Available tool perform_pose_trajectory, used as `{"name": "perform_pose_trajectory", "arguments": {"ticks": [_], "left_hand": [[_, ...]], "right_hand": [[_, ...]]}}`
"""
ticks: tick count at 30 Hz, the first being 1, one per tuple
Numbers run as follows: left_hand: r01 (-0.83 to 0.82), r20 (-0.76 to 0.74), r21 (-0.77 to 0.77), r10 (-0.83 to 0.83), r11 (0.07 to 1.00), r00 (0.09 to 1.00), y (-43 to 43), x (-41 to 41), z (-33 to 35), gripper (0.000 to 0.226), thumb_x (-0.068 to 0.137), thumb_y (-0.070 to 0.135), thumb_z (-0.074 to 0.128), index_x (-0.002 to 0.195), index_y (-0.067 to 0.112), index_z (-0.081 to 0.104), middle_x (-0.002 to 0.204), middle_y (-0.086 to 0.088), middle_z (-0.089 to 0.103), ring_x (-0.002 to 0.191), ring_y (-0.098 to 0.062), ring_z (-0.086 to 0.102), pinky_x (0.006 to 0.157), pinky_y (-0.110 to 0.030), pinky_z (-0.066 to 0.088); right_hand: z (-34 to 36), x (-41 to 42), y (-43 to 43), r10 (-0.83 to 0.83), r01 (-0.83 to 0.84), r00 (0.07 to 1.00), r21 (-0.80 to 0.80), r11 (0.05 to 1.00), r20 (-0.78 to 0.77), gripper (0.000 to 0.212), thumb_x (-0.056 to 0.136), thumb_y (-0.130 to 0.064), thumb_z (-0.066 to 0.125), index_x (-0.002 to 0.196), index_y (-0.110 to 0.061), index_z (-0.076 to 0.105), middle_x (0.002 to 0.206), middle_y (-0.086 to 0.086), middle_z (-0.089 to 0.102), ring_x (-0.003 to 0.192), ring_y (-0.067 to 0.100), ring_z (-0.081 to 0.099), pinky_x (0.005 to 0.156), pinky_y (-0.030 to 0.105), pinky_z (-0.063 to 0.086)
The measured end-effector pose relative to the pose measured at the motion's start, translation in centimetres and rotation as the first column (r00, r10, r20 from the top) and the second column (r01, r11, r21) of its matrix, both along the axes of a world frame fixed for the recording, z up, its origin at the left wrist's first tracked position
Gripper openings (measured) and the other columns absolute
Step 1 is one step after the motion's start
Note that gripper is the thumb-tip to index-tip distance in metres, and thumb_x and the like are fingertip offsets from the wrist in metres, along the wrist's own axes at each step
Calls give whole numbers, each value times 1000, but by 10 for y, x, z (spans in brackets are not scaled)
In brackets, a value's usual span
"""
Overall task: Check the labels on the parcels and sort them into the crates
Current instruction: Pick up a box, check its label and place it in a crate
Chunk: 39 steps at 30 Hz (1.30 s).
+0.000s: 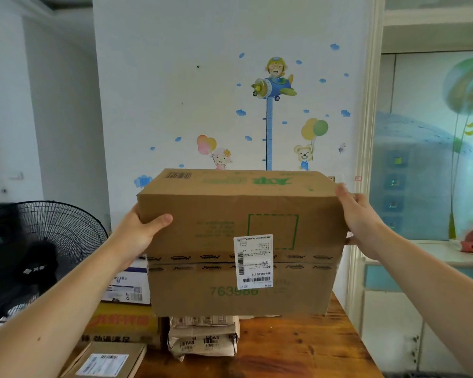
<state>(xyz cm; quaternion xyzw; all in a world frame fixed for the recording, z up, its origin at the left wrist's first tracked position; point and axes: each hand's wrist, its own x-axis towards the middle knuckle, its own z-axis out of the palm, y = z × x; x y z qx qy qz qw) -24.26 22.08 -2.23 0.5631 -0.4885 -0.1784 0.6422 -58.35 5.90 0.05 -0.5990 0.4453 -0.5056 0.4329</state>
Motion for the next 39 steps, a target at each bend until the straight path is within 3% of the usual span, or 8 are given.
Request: {"name": "perform_pose_trajectory", "arguments": {"ticks": [2, 5, 8, 12, 15, 22, 32, 39], "left_hand": [[7, 12, -8, -7, 1000, 1000, 5, -2, -1, 40, 84, 42, 64, 119, 32, 48, 112, 8, 62, 101, -8, 59, 89, -34, 48], [76, -53, 22, -75, 997, 996, 10, 0, 0, 79, 64, 88, 48, 120, 33, 55, 109, 5, 70, 110, -13, 60, 96, -41, 46], [121, -160, 68, -109, 990, 981, 12, 2, 5, 56, 91, 67, 25, 113, 30, 61, 100, -3, 74, 103, -22, 62, 88, -45, 49], [107, -206, 176, -69, 979, 976, 13, 10, 7, 22, 103, 24, 44, 118, 21, 59, 115, -16, 65, 96, -27, 62, 82, -46, 50], [98, -215, 245, -44, 965, 976, 12, 13, 4, 31, 96, 4, 46, 121, 18, 56, 112, -16, 64, 92, -29, 60, 75, -43, 50], [-67, -98, 242, 93, 968, 991, 0, 0, -6, 58, 87, 34, 70, 131, 18, 36, 114, -8, 59, 99, -26, 62, 74, -41, 54], [-73, 24, 136, 70, 988, 997, -7, 4, -14, 46, 87, 20, 72, 127, 23, 50, 115, -1, 66, 105, -21, 64, 92, -47, 52], [-81, 21, 143, 78, 986, 997, -8, 8, -13, 46, 88, 19, 71, 129, 21, 49, 115, 0, 66, 104, -22, 64, 90, -46, 53]], "right_hand": [[-2, -1, -2, -23, 23, 999, 10, 1000, 37, 40, 97, -55, 46, 124, -26, 35, 106, -1, 51, 96, 19, 52, 86, 47, 45], [-9, -3, -2, 13, -14, 998, 17, 1000, 55, 31, 99, -44, 50, 122, -24, 42, 102, -3, 53, 88, 15, 52, 83, 44, 43], [-11, -6, 1, 49, -49, 997, 4, 999, 56, 27, 99, -32, 54, 123, -21, 48, 105, 1, 55, 91, 17, 54, 85, 46, 45], [-10, -11, -2, 109, -109, 994, 50, 993, -13, 29, 96, -11, 59, 123, -15, 49, 108, 8, 58, 98, 24, 56, 95, 55, 48], [-12, -11, -5, 162, -147, 972, 98, 984, -169, 32, 93, -1, 55, 122, -12, 51, 113, 13, 62, 102, 32, 60, 91, 55, 52], [-24, 4, -4, 101, -92, 976, 51, 994, -194, 54, 83, -46, 74, 119, -22, 41, 109, 3, 60, 95, 25, 62, 73, 42, 55], [-54, 15, -14, 7, -5, 989, 11, 1000, -150, 45, 84, -31, 76, 116, -24, 45, 106, -1, 61, 97, 22, 61, 84, 43, 54], [-52, 20, -13, -1, -2, 989, -19, 1000, -149, 40, 89, -34, 71, 117, -24, 45, 104, -2, 60, 94, 20, 60, 81, 40, 51]]}}
